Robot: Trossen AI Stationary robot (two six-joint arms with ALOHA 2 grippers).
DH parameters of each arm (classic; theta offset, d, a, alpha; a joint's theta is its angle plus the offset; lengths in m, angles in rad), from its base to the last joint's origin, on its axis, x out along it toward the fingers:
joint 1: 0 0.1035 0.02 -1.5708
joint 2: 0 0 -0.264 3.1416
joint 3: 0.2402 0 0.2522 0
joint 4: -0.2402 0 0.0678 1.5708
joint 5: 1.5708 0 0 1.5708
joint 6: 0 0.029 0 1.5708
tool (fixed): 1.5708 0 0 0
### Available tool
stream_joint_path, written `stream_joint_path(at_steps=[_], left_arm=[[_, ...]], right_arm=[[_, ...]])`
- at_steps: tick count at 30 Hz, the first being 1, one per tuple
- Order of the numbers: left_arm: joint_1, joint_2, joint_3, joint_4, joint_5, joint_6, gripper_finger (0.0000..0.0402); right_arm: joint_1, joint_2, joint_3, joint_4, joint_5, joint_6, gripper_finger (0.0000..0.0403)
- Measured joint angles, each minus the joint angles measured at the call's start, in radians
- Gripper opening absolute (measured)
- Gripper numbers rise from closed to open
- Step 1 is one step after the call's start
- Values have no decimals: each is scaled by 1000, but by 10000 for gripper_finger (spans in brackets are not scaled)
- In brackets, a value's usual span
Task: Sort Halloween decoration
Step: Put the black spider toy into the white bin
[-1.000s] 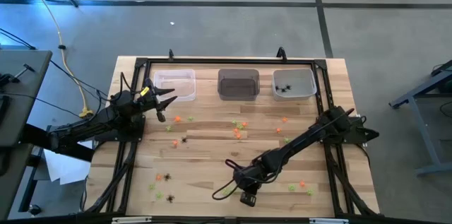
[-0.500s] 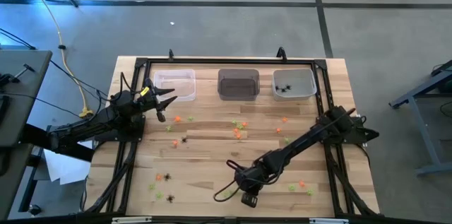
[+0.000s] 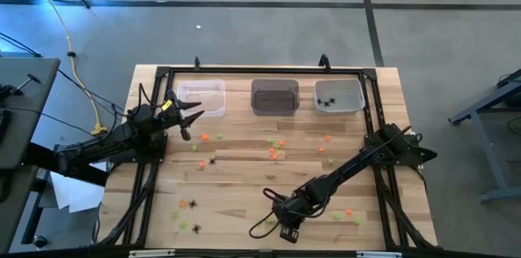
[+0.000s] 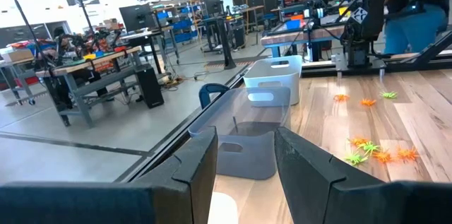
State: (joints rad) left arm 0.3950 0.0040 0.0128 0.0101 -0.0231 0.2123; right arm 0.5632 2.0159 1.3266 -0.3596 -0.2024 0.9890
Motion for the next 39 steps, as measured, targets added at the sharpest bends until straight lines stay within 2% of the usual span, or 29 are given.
stream_joint_path(at_steps=[7,21,24,28,32,39], left_arm=[[0,0,0,0,0,0,131],[0,0,0,0,0,0,131],[0,0,0,0,0,0,131],[0,0,0,0,0,0,131],[0,0,0,0,0,0,131],[0,0,0,0,0,0,131]], right_arm=[[1,-2,2,53,3,-25,1],[-14,-18,1,37,231,-128,6],[-20,-30,1,61,259,-143,34],[-21,-36,2,101,261,-181,94],[-19,-37,2,95,229,-121,141],[-3,-33,2,85,115,5,156]])
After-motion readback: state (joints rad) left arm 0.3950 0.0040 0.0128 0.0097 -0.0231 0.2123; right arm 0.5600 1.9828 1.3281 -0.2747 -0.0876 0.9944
